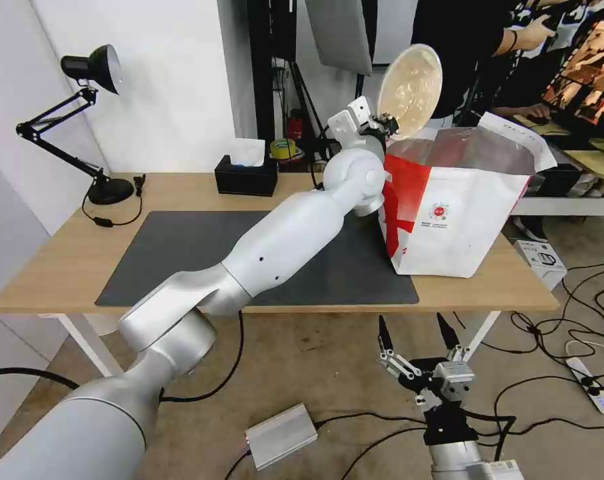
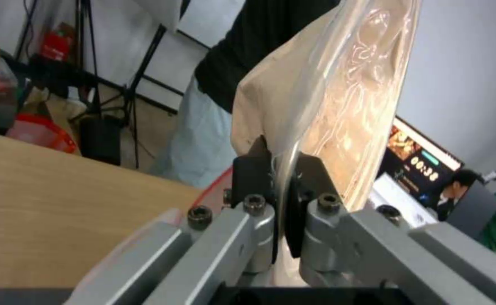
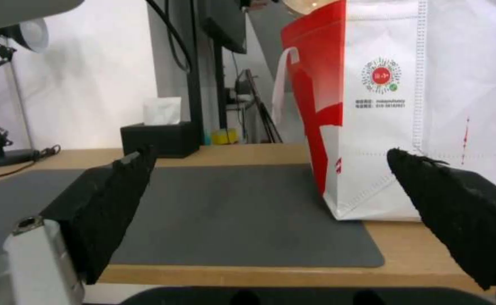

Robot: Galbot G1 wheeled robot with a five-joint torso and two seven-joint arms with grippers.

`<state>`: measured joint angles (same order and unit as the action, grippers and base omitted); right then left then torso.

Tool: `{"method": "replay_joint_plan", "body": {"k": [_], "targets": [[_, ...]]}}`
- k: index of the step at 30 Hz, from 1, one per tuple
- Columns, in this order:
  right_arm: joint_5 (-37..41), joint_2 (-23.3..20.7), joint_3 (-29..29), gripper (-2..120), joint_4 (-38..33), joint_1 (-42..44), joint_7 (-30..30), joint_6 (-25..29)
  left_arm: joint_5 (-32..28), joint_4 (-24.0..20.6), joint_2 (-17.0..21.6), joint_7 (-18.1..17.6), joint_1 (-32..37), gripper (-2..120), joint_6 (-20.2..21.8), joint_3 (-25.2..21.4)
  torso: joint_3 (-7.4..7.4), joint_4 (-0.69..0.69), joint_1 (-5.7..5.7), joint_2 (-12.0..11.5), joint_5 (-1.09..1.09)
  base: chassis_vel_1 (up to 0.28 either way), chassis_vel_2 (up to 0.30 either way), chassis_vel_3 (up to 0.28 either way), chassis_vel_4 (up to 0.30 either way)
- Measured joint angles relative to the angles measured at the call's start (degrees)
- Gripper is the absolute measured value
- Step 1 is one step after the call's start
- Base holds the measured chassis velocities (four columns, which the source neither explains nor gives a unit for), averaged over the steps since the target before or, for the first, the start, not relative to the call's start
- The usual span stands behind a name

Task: Pick up the trash from the table and place it into the takeout bag.

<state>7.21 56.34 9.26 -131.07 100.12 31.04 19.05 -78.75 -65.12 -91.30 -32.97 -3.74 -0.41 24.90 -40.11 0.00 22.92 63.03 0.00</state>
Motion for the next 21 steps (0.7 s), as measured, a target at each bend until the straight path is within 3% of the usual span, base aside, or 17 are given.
{"method": "replay_joint_plan", "body": {"k": [21], "targets": [[0.0, 0.0, 0.0, 100, 0.0, 0.0, 0.0, 0.0, 0.1, 1.8, 0.1, 1.5, 0.4, 1, 0.7, 4.8, 0.00, 0.00, -0.01, 0.0, 0.00, 0.000, 0.000, 0.000, 0.000]]}}
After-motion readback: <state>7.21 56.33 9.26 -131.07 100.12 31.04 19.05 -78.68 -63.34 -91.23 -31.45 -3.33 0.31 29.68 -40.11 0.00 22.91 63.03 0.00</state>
